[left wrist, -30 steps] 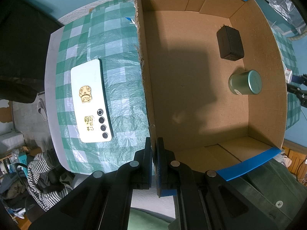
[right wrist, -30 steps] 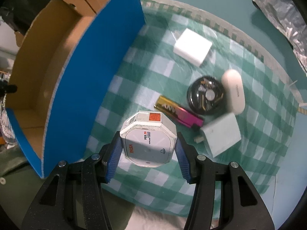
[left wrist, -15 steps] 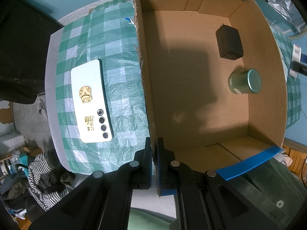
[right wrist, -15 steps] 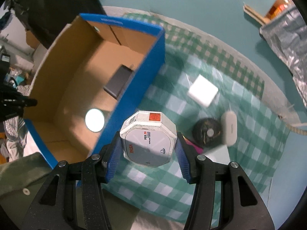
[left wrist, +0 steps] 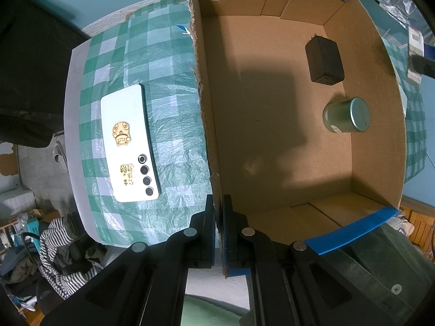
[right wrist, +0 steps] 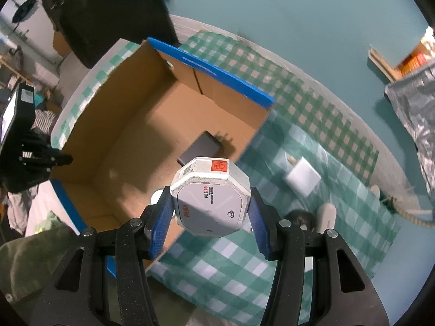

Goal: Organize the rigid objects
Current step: 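Carry the white octagonal tag with the right tool over the box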

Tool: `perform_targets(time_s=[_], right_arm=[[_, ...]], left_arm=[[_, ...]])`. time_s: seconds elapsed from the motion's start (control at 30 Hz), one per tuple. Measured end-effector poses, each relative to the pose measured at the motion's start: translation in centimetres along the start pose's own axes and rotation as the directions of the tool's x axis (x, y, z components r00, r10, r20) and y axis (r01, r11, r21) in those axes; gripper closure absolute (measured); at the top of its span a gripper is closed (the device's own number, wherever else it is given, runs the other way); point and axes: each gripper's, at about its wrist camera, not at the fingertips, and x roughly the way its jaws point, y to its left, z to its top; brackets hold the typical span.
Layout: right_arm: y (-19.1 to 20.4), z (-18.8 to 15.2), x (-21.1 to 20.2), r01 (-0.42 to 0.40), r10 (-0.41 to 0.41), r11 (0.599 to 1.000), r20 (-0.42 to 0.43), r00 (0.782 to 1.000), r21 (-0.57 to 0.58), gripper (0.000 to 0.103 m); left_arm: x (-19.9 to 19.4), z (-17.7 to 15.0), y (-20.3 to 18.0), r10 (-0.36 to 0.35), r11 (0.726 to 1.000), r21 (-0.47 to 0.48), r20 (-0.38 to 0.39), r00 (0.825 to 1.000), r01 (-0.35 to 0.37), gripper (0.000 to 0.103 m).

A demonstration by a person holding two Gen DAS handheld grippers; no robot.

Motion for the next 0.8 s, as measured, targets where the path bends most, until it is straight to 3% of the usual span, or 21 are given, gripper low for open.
perform_targets(time_s=[0.4,0.8], right_arm=[[2.1,2.9,2.3,-0.003,0.002,0.999,-0.021,1.0,-0.043,0.05],[2.6,3.1,5.7,0.001,-0.006,0.999,-0.092,0.996,-0.053,0.05]], left_arm=[[-0.1,0.0,0.0,-0.005,1.0,-0.004,0.0,1.0,0.005,0.099],[-0.1,0.0,0.1,-0.007,1.0,-0.005,0.001,1.0,0.007,0.099]])
